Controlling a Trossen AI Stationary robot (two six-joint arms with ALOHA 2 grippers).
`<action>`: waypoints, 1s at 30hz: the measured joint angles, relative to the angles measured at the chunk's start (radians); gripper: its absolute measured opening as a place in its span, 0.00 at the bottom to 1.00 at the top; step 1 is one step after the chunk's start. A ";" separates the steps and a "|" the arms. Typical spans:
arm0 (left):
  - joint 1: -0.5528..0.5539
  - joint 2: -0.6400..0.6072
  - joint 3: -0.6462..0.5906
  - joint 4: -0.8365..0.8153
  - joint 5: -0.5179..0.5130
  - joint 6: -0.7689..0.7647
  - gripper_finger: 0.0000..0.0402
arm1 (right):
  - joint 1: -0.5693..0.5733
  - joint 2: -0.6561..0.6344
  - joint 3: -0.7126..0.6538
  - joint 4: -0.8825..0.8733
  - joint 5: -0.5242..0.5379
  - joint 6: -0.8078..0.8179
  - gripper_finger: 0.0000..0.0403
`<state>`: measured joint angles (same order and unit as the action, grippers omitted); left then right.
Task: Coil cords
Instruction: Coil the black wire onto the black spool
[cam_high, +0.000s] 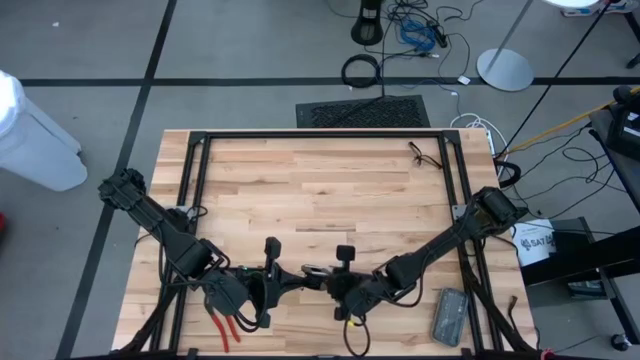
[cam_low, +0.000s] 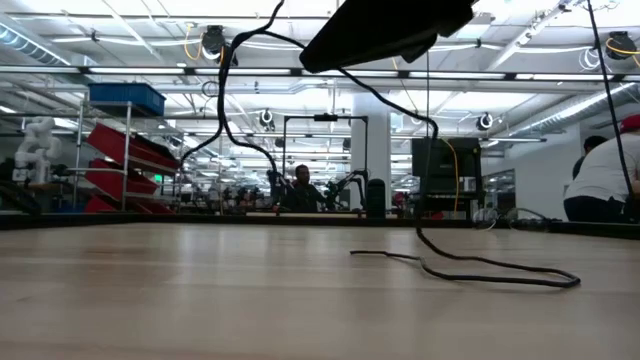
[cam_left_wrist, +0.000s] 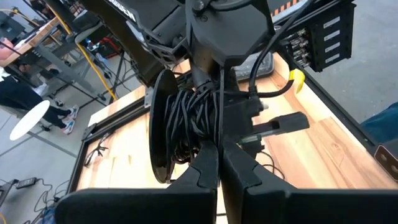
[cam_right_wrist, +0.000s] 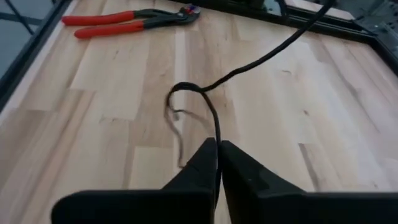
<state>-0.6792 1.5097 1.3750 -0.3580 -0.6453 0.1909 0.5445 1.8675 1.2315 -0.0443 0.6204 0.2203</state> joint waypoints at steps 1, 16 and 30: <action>0.000 0.000 0.000 0.000 0.000 0.000 0.01 | -0.001 0.000 0.000 0.000 0.002 0.000 0.03; -0.002 0.000 0.000 0.000 0.000 -0.002 0.01 | 0.032 -0.003 0.000 -0.100 0.006 0.027 0.00; -0.041 -0.048 0.001 0.008 -0.179 0.024 0.01 | 0.079 -0.071 -0.001 -0.517 -0.050 0.256 0.00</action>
<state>-0.7205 1.4615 1.3758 -0.3497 -0.8246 0.2147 0.6233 1.7969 1.2304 -0.5614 0.5703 0.4758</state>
